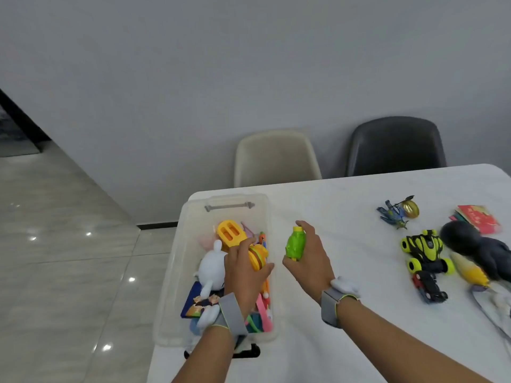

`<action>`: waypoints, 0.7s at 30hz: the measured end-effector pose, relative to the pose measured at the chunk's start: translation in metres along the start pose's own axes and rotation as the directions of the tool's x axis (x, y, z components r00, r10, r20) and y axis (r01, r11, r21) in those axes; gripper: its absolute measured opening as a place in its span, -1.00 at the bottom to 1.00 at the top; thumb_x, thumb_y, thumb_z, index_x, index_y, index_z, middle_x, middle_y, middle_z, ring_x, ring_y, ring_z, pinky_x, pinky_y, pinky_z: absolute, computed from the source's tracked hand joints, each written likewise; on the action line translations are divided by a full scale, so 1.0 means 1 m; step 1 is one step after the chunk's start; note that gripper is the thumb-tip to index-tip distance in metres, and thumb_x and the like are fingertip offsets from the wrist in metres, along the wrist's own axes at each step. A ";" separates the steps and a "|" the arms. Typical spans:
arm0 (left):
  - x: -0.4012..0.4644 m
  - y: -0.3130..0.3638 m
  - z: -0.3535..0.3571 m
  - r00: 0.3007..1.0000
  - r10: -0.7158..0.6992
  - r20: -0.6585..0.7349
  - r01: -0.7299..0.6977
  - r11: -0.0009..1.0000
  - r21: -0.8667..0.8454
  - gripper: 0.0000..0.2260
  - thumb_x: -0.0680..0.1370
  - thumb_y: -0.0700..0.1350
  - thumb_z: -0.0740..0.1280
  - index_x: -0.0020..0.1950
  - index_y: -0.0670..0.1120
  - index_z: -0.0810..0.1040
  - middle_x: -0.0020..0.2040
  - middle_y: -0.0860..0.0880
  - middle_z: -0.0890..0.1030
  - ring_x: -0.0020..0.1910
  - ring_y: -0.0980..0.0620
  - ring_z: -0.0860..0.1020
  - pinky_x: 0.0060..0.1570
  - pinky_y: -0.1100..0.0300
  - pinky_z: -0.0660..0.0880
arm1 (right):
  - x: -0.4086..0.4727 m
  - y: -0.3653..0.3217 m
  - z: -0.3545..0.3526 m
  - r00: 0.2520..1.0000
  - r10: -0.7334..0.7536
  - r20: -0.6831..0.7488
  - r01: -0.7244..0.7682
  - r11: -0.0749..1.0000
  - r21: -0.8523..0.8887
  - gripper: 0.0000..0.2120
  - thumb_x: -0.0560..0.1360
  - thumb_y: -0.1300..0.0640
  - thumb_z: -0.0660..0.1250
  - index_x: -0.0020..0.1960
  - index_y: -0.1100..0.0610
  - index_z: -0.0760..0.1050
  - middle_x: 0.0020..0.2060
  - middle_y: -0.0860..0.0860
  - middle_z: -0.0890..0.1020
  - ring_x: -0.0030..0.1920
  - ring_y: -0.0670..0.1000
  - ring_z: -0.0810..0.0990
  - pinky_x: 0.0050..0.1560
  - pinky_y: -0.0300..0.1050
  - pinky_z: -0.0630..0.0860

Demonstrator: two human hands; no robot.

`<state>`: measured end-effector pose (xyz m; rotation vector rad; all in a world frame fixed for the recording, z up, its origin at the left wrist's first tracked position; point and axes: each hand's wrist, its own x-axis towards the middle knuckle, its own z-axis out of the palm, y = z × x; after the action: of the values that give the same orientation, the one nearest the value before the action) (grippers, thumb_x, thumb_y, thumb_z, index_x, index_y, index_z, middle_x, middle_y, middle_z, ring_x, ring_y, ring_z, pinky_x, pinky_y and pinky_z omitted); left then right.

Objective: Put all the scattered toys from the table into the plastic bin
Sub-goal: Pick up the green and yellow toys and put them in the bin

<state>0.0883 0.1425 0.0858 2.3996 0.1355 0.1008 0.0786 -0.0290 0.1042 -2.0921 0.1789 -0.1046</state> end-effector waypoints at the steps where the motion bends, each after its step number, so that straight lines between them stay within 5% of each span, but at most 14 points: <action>1: -0.001 -0.011 -0.007 1.000 -0.023 -0.014 0.024 0.999 0.023 -0.39 0.35 0.20 0.50 0.33 0.29 0.33 0.21 0.06 0.46 0.19 0.00 0.42 0.13 0.07 0.47 | -0.004 -0.006 0.013 1.000 -0.011 0.023 0.011 1.000 -0.008 -0.23 0.30 -0.02 0.38 0.38 -0.38 0.11 0.06 -0.14 0.46 -0.12 -0.10 0.55 -0.21 -0.07 0.53; 5: -0.012 -0.049 -0.029 0.998 -0.057 -0.020 0.058 0.997 0.057 -0.44 0.40 0.20 0.47 0.34 0.27 0.35 0.24 0.06 0.44 0.23 0.01 0.43 0.10 0.12 0.50 | -0.016 -0.026 0.053 0.991 -0.093 0.091 0.102 0.990 -0.102 -0.28 0.35 -0.21 0.39 0.41 -0.25 0.13 0.06 -0.14 0.52 -0.03 -0.04 0.55 -0.11 -0.04 0.54; 9: -0.025 -0.076 -0.041 0.993 -0.115 -0.017 0.115 0.993 0.036 -0.45 0.42 0.25 0.45 0.36 0.20 0.39 0.27 0.02 0.43 0.24 0.00 0.44 0.11 0.11 0.55 | -0.029 -0.035 0.086 0.967 -0.229 0.113 0.255 0.874 -0.412 -0.26 0.36 -0.37 0.24 0.45 -0.11 0.19 -0.06 -0.09 0.60 -0.05 0.04 0.53 -0.06 -0.02 0.42; 16: -0.032 -0.094 -0.042 0.951 -0.134 0.278 0.069 0.970 0.231 -0.38 0.37 0.14 0.49 0.39 0.15 0.36 0.23 -0.05 0.39 0.25 -0.08 0.39 0.14 0.10 0.50 | -0.044 0.001 0.103 0.888 -0.377 0.264 0.446 0.565 -0.694 -0.23 0.29 -0.40 0.31 0.30 0.11 0.50 -0.13 -0.01 0.61 -0.05 0.12 0.57 0.25 0.09 0.26; 21: -0.032 -0.095 -0.038 0.912 -0.122 0.393 0.003 0.957 0.290 -0.37 0.31 0.18 0.49 0.34 0.15 0.38 0.20 -0.03 0.42 0.22 -0.08 0.39 0.13 0.09 0.48 | -0.048 0.005 0.103 0.861 -0.396 0.319 0.496 0.512 -0.701 -0.21 0.21 -0.47 0.29 0.13 0.15 0.56 -0.20 0.01 0.59 -0.11 0.13 0.55 0.27 0.15 0.29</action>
<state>0.0456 0.2338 0.0482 2.6402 0.0322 -0.4813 0.0465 0.0644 0.0476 -2.9679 -0.5120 -0.2514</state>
